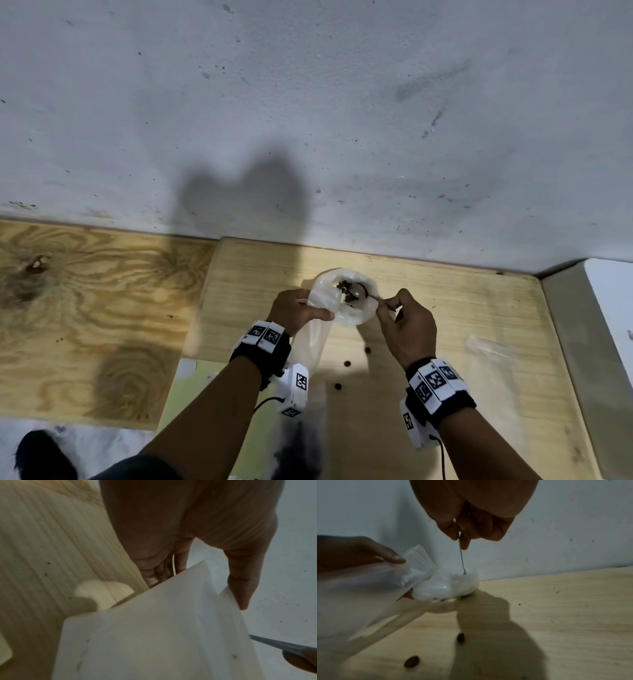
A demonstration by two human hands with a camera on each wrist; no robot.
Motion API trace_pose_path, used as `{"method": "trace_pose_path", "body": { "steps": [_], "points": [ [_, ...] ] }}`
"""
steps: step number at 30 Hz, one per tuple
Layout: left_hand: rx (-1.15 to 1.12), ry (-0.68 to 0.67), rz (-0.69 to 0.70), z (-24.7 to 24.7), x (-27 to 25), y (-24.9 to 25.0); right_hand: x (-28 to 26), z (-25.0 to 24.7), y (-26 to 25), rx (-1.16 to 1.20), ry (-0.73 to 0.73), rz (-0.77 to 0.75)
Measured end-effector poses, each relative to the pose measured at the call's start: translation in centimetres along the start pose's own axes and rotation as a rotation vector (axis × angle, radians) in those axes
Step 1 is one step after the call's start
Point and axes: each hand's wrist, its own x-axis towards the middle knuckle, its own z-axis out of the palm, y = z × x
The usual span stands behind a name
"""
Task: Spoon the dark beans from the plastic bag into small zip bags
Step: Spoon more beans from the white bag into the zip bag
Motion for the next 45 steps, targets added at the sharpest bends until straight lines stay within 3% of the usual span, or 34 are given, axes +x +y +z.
{"method": "trace_pose_path", "body": {
  "steps": [8, 15, 19, 27, 40, 45],
  "points": [
    [0.077, 0.028, 0.042, 1.2, -1.1, -1.1, -1.3, 1.3, 0.6, -0.027, 0.050, 0.030],
    [0.133, 0.003, 0.079, 1.5, -1.4, -0.8, -2.1, 2.3, 0.9, 0.384, 0.135, 0.267],
    [0.142, -0.012, 0.086, 1.6, -1.2, -0.6, -2.3, 3.4, 1.1, 0.464, 0.078, 0.347],
    [0.112, -0.025, 0.077, 1.1, -1.0, -0.9, -1.0, 4.1, 1.3, 0.735, 0.011, 0.658],
    [0.113, -0.001, 0.078, 1.0, -1.3, -1.2, 0.3, -3.4, 1.5, 0.852, 0.009, 0.497],
    [0.113, 0.031, 0.071, 1.6, -1.6, -1.3, -0.1, -4.9, 0.4, 0.783, -0.029, 0.331]
  ]
}}
